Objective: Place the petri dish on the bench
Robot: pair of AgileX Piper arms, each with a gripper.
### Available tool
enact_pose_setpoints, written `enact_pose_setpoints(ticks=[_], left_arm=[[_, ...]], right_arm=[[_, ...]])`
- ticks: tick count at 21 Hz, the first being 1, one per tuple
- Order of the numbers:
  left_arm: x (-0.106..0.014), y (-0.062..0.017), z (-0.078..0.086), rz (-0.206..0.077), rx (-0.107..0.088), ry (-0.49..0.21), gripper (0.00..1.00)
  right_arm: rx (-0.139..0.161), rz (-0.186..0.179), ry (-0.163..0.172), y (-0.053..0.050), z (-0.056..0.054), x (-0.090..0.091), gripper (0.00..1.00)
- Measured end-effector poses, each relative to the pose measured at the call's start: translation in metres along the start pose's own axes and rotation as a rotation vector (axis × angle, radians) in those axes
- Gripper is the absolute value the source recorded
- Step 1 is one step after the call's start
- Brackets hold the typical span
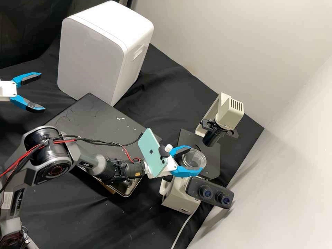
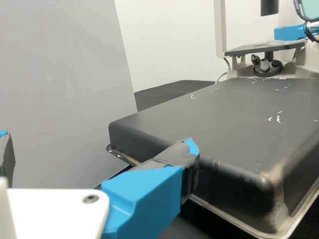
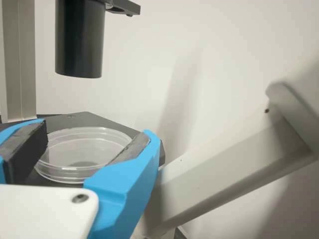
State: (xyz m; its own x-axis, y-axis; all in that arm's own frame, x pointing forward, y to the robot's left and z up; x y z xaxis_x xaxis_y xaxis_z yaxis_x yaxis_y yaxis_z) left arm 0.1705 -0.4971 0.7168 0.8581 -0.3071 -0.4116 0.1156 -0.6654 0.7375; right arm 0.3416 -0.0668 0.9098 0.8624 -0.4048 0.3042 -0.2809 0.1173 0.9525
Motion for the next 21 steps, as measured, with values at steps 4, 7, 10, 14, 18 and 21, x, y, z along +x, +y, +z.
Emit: enact_pose_setpoints(ticks=[4,7,10,14,18,21], left_arm=[[0.0,0.0,0.0,0.0,0.0,0.0,1.0],[0.0,0.0,0.0,0.0,0.0,0.0,1.0],[0.0,-0.0001,0.0,-0.001,0.0,0.0,1.0],[0.001,-0.0029,0.003,-0.015,0.0,-0.01,1.0],[0.001,-0.0069,0.006,-0.035,0.002,-0.026,1.0],[0.002,-0.008,0.007,-0.04,0.0,-0.023,1.0]], right_arm=[[0.015,-0.005,0.018,-0.004,0.001,-0.004,1.0],[0.041,-0.02,0.055,-0.005,-0.001,-0.007,1.0],[0.053,-0.036,0.098,-0.004,-0.001,-0.012,1.0],[0.154,0.012,0.161,0.008,0.005,-0.019,1.0],[0.283,0.181,0.263,0.033,0.01,-0.025,1.0],[0.293,0.215,0.279,0.038,0.009,-0.031,1.0]])
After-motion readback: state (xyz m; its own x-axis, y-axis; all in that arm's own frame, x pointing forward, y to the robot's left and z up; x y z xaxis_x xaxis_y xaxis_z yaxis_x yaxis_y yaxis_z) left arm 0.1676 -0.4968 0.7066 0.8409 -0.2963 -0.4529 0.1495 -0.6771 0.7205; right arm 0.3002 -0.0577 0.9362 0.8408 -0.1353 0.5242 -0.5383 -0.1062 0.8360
